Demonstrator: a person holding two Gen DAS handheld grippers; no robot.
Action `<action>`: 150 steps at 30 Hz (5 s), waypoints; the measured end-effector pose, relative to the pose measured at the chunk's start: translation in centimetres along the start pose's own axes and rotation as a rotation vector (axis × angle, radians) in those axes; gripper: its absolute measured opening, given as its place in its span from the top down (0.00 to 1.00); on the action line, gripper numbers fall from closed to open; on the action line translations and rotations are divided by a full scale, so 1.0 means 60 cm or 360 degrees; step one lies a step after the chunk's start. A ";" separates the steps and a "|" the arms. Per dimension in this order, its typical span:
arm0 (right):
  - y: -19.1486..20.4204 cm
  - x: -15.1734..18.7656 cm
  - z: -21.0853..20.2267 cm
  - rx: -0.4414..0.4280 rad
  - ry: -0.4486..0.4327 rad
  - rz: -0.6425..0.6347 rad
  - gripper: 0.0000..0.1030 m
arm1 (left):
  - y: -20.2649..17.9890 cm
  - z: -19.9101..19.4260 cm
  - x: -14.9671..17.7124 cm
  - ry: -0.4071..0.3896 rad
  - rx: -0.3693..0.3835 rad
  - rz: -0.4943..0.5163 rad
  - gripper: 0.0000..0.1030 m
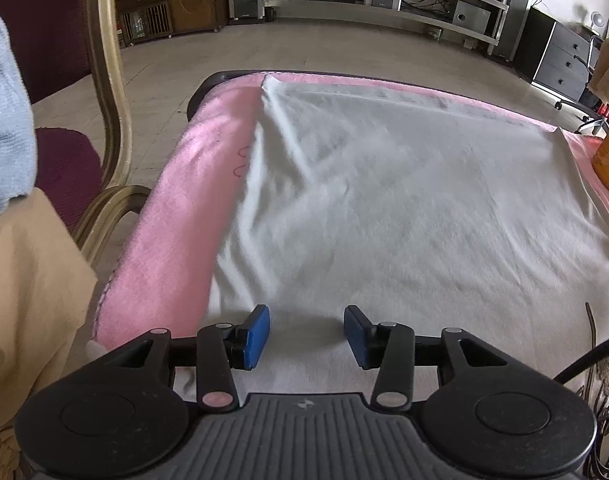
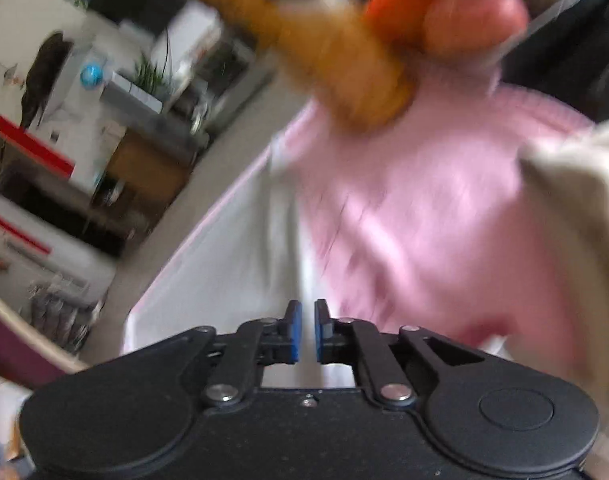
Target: Fold clothes
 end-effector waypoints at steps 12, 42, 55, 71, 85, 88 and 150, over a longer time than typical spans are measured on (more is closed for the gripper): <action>0.052 0.021 -0.230 0.0233 -0.0207 -0.0177 0.85 | 0.042 -0.161 0.045 0.0005 -0.0026 -0.0095 0.49; -0.082 0.085 -0.321 0.0353 -0.0310 0.0139 0.49 | -0.046 -0.154 0.206 0.0336 0.0102 -0.0009 0.25; -0.143 0.019 -0.269 0.0549 -0.0274 0.0190 0.70 | -0.058 -0.148 0.211 0.0332 0.0094 0.0098 0.19; -0.014 0.040 -0.276 0.0314 -0.0462 -0.0461 0.97 | -0.061 -0.190 0.181 0.0088 0.0114 0.0156 0.20; 0.127 0.268 -0.186 -0.0072 0.0351 -0.1552 0.93 | -0.048 -0.193 0.179 0.0067 0.0083 0.0117 0.20; 0.113 0.226 -0.204 -0.0074 0.0295 -0.1318 0.84 | -0.046 -0.192 0.179 0.0069 0.0075 0.0110 0.20; 0.034 0.156 -0.166 0.0484 0.0289 -0.0603 0.88 | -0.034 -0.169 0.188 0.0199 0.0249 -0.0007 0.27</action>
Point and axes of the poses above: each gripper's, at about its wrist camera, not at the fingertips, and z roughly the way its jaws point, y to its left, x to its underside, the point moved 5 cm from there along z, roughly the way its jaws point, and after that the axes turned 7 degrees about -y, right-handed, at the moved point
